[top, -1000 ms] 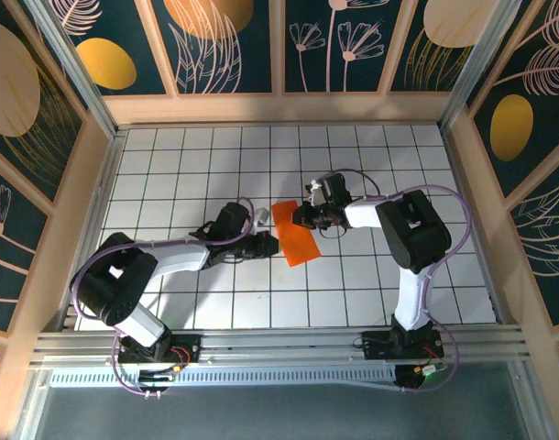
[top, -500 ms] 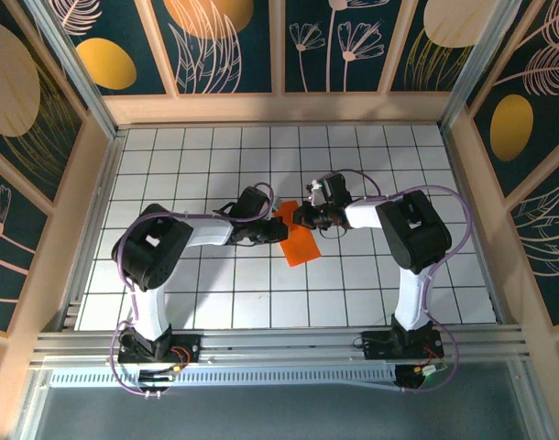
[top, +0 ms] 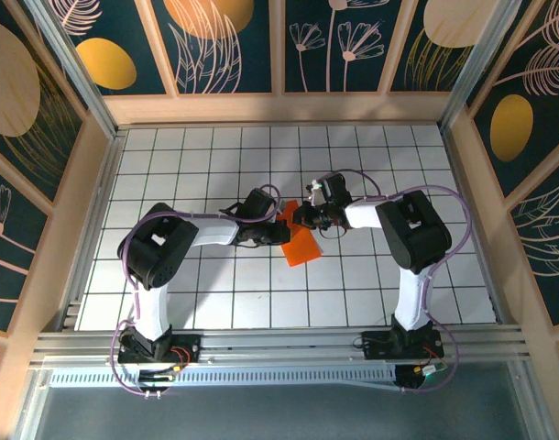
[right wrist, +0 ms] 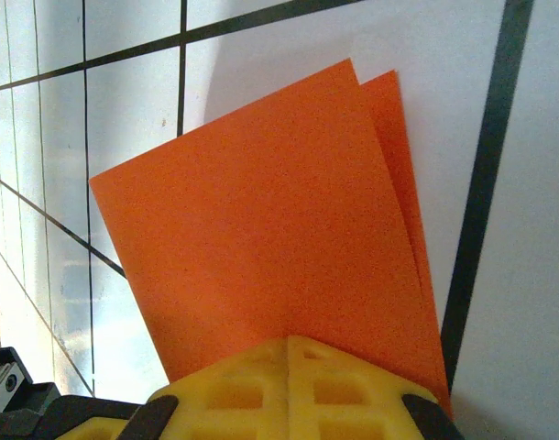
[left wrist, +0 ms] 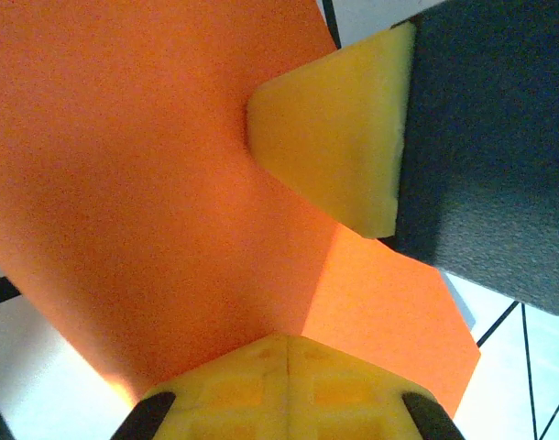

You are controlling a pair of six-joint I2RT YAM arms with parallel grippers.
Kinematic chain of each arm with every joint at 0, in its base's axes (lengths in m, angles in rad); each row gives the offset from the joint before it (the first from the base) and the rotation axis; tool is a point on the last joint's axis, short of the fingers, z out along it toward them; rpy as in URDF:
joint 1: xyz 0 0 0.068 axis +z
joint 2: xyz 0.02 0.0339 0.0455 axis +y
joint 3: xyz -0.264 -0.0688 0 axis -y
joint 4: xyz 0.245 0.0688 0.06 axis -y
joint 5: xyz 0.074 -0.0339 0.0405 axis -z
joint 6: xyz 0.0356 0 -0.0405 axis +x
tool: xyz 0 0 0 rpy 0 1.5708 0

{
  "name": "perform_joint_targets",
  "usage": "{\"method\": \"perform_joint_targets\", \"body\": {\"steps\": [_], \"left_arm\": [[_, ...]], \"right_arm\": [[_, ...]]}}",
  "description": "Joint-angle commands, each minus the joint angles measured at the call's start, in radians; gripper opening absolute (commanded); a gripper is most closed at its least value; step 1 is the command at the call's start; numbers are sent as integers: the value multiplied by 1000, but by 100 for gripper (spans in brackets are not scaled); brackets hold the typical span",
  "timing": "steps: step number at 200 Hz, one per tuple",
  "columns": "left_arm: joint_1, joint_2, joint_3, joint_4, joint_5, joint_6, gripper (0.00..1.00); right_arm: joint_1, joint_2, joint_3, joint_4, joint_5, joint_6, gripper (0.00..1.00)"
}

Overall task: Fold a paper plane with a square sheet of paper (fold left side to right side)
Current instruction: Hold the square sheet of paper at the center of the table.

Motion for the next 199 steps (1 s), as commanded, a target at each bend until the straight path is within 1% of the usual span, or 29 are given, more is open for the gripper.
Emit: {"method": "perform_joint_targets", "body": {"steps": [1, 52, 78, 101, 145, 199], "left_arm": [[-14, 49, -2, -53, -37, 24, 0], [-17, 40, -15, -48, -44, 16, 0], [-16, 31, -14, -48, -47, 15, 0], [-17, 24, -13, -47, -46, 13, 0], [-17, 16, -8, -37, -42, 6, 0], [-10, -16, -3, 26, 9, -34, 0]], "right_arm": [[10, -17, 11, -83, 29, 2, 0], [-3, -154, -15, -99, 55, -9, 0], [1, -225, -81, -141, 55, -15, 0], [16, -276, -158, -134, 43, 7, 0], [68, -243, -213, -103, 23, 41, 0], [70, -198, -237, -122, 68, 25, 0]]}}
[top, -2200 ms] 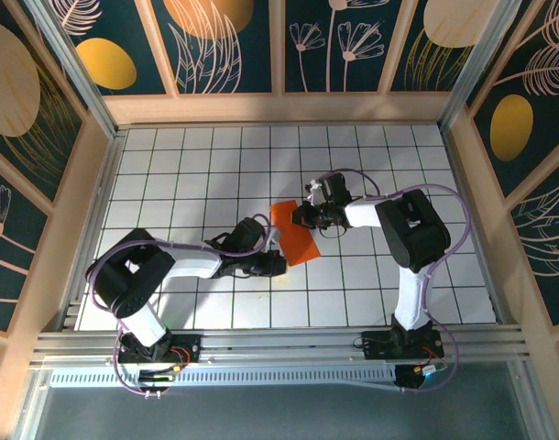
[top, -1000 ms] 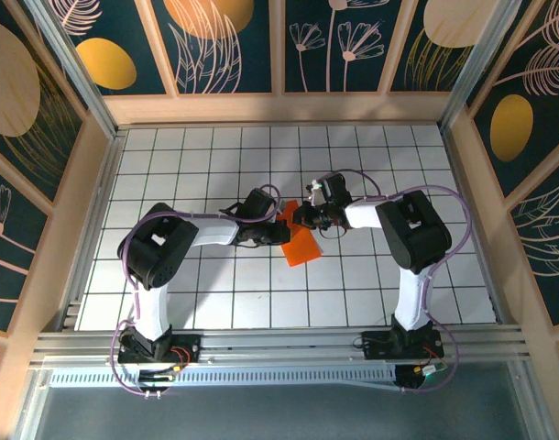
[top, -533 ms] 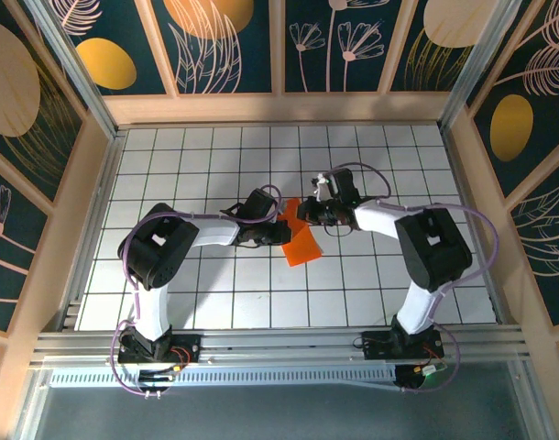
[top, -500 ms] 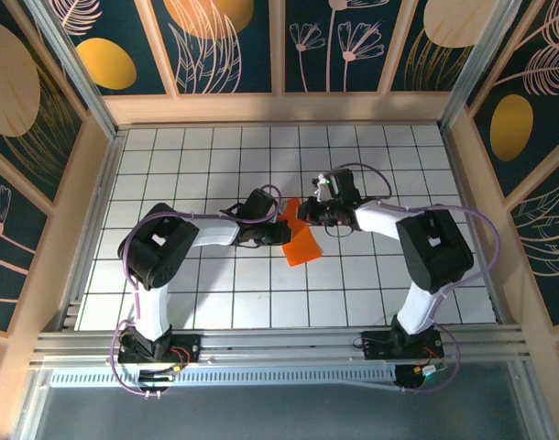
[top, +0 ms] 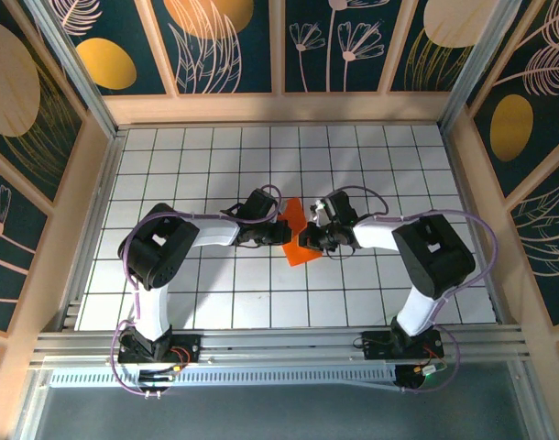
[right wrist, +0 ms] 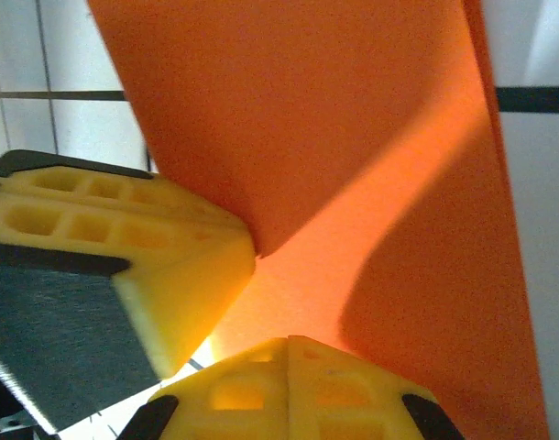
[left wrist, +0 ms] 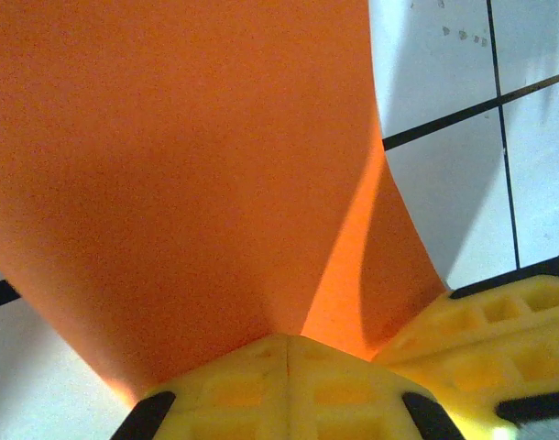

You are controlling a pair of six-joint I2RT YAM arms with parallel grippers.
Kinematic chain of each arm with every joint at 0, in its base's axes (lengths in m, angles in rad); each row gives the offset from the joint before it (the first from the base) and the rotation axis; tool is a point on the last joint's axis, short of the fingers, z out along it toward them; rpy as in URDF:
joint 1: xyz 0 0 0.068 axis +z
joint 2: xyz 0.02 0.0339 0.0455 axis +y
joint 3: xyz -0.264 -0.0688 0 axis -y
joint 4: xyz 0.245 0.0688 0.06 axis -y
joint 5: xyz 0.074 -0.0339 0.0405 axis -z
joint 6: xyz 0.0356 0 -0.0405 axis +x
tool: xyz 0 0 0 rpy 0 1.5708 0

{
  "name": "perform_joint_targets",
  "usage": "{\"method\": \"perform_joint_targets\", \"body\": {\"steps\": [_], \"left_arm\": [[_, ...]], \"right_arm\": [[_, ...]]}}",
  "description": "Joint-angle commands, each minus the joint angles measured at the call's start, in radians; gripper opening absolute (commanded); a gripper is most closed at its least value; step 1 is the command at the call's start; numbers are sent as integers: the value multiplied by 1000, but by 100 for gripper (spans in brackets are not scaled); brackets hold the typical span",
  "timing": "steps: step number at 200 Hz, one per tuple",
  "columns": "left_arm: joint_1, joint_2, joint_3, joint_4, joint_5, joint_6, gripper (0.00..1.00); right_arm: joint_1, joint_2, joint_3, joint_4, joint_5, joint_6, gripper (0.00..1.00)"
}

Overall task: Fold a paper plane with a square sheet of paper (fold left side to right side)
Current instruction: Hold the square sheet of paper at the center of the table, then first fold the square sheet of paper in half at the center of the table.

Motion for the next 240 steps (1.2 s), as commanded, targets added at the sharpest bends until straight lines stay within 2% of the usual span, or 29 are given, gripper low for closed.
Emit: {"method": "perform_joint_targets", "body": {"steps": [1, 51, 178, 240], "left_arm": [[-1, -16, -2, 12, 21, -27, 0], [48, -24, -30, 150, 94, -84, 0], [65, 26, -88, 136, -7, -66, 0], [123, 54, -44, 106, -44, -40, 1]], "right_arm": [[3, 25, -20, -19, 25, -2, 0], [1, 46, -32, -64, 79, -34, 0], [1, 65, -28, -104, 108, -47, 0], [-1, 67, -28, -114, 120, -55, 0]]}}
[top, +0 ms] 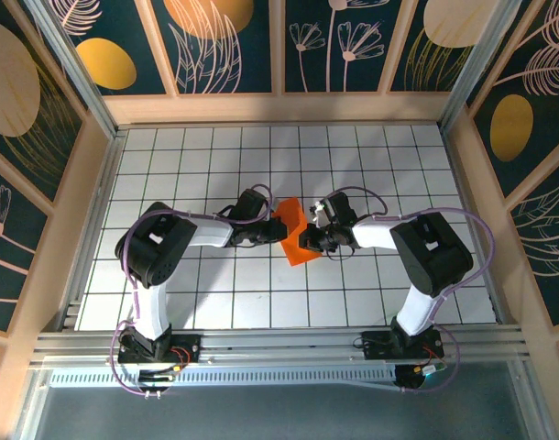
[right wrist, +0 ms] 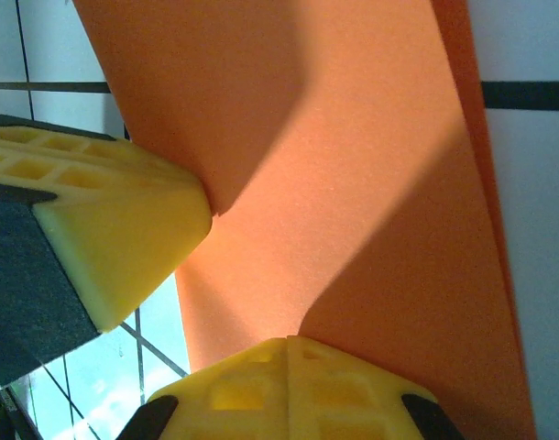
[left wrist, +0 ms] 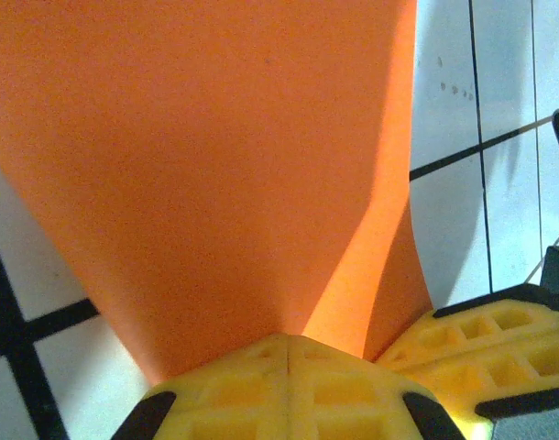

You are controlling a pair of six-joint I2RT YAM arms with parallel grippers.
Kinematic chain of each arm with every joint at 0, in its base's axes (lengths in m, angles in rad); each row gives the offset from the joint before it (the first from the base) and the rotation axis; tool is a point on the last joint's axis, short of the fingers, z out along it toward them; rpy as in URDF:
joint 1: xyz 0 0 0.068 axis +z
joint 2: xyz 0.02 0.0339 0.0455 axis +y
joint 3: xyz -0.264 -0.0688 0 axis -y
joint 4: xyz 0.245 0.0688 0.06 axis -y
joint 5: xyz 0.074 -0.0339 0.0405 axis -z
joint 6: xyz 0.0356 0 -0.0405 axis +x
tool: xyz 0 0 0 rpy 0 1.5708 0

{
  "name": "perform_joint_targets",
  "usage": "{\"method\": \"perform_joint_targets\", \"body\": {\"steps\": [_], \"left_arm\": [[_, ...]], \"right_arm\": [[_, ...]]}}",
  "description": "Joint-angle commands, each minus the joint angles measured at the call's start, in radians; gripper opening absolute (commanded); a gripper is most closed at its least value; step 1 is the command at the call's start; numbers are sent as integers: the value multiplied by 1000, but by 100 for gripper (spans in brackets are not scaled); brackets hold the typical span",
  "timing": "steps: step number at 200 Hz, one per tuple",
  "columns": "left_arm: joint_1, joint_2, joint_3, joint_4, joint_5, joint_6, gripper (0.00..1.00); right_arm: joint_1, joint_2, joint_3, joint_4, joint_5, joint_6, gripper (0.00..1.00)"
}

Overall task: Fold a paper plane with a square sheet of paper (fold left side to right side)
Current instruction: First fold the square sheet of paper in half at the center of the table.

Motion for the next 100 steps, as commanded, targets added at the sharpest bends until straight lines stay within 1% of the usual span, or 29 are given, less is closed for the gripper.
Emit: {"method": "perform_joint_targets", "body": {"steps": [1, 16, 22, 100], "left_arm": [[60, 51, 26, -41, -93, 31, 1], [82, 63, 26, -53, -92, 42, 1], [89, 66, 62, -58, -92, 46, 1], [170, 132, 156, -70, -101, 62, 1]], "right_arm": [[-1, 52, -26, -113, 111, -25, 0], [-2, 52, -29, -110, 111, -25, 0], [-2, 52, -33, -108, 111, -25, 0], [-2, 51, -48, -89, 102, -13, 0]]}}
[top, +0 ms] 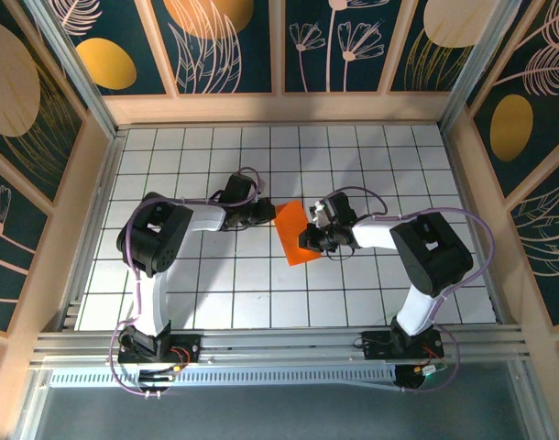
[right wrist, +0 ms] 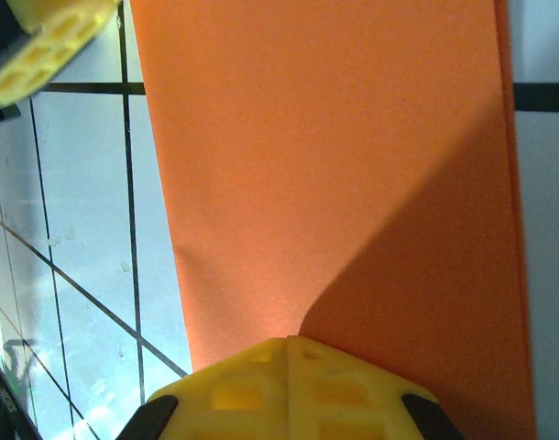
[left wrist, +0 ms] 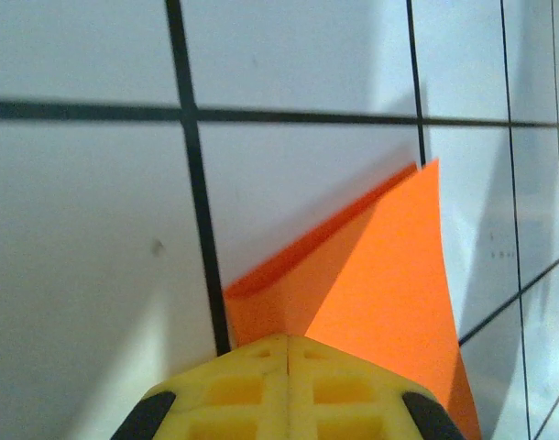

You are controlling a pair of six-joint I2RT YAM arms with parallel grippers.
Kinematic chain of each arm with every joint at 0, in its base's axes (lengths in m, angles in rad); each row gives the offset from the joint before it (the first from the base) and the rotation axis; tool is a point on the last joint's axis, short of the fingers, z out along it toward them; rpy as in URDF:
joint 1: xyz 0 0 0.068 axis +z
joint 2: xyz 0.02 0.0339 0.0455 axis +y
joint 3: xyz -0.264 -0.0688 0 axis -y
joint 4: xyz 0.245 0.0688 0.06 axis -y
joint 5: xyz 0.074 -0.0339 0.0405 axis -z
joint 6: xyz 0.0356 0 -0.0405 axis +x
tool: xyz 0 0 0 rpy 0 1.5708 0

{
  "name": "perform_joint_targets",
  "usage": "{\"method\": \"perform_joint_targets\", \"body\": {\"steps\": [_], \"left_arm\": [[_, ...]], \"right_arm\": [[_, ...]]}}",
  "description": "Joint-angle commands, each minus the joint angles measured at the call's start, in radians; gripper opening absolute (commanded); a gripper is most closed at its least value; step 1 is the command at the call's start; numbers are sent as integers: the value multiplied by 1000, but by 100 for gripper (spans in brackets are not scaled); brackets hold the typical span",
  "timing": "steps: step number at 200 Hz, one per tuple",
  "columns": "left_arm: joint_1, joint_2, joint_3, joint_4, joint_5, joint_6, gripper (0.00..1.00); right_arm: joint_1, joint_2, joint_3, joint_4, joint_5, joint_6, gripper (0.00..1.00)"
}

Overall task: Fold a paper plane with a square sheet of paper (fold left side to right side)
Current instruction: First fold the square sheet of paper in half at the center of the table, then hold the square sheet of paper at the center of the table.

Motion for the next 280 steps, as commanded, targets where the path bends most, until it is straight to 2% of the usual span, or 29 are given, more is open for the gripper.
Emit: {"method": "perform_joint_targets", "body": {"steps": [1, 84, 129, 141, 183, 231, 280], "left_arm": [[37, 54, 31, -41, -72, 30, 1], [60, 76, 78, -64, -93, 44, 1], [60, -88, 17, -58, -136, 60, 2], [59, -140, -14, -52, -135, 55, 1], [20, -252, -158, 48, -21, -38, 1], [-92, -176, -112, 56, 12, -87, 1], [-115, -72, -35, -2, 22, -61, 1]], "right_arm": [[-2, 50, -49, -91, 101, -14, 0], [-2, 42, -70, -50, 72, 27, 0], [11, -2, -108, 36, 70, 144, 0], [41, -17, -122, 69, 80, 188, 0], [83, -47, -152, 153, 130, 330, 0], [102, -53, -142, 158, 164, 357, 0], [105, -43, -134, 163, 155, 349, 0]]}}
